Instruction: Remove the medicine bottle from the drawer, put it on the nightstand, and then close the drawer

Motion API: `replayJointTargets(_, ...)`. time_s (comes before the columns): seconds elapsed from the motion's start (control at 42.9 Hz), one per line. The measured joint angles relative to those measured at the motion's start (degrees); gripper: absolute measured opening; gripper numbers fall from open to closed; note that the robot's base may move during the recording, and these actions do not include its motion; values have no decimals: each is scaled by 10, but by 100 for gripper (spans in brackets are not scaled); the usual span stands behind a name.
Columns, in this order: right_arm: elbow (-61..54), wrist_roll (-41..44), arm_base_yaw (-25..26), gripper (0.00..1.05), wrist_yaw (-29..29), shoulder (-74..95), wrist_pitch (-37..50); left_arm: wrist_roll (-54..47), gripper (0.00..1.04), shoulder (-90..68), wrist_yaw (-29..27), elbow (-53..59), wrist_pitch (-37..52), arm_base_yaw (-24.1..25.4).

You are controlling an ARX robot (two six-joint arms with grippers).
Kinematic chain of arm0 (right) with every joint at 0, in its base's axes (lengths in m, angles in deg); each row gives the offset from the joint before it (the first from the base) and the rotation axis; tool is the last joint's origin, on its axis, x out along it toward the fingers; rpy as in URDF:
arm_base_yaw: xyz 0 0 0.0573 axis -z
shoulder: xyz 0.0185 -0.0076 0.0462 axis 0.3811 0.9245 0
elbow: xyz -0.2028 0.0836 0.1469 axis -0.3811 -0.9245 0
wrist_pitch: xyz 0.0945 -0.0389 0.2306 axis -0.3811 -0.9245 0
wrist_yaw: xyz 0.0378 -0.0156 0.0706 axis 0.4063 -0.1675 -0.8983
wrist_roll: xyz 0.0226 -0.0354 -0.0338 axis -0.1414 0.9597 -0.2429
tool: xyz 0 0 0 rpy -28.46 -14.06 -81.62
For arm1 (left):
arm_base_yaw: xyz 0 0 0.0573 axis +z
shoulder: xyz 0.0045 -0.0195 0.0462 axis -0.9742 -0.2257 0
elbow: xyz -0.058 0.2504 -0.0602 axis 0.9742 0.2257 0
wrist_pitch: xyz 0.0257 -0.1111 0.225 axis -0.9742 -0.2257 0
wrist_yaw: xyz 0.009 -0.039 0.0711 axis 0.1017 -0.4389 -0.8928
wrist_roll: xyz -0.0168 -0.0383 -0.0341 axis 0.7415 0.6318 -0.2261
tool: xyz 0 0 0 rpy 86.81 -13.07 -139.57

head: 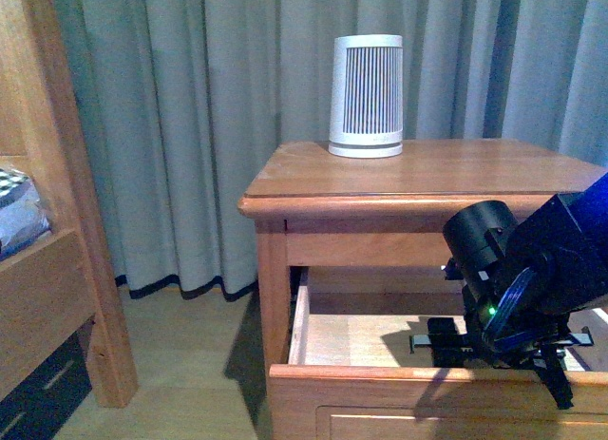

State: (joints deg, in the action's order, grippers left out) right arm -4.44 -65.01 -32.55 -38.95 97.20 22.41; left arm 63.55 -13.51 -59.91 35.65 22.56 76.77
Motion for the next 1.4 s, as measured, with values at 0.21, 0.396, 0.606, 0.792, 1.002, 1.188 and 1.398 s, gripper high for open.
replayJointTargets(0.21,0,2,1,31,3,0,8,0,98,0,0,0,0,0)
replayJointTargets(0.396,0,3,2,30,10,-1,9,0,98,0,0,0,0,0)
replayJointTargets(0.606,-38,10,-1,30,26,-51,19,0,98,0,0,0,0,0)
replayJointTargets(0.792,-85,22,-9,30,46,-130,35,0,98,0,0,0,0,0)
replayJointTargets(1.002,-147,30,-22,30,63,-240,37,0,98,0,0,0,0,0)
replayJointTargets(1.188,-160,46,-17,30,66,-333,17,0,98,0,0,0,0,0)
replayJointTargets(1.398,-63,63,23,30,56,-362,-28,0,98,0,0,0,0,0)
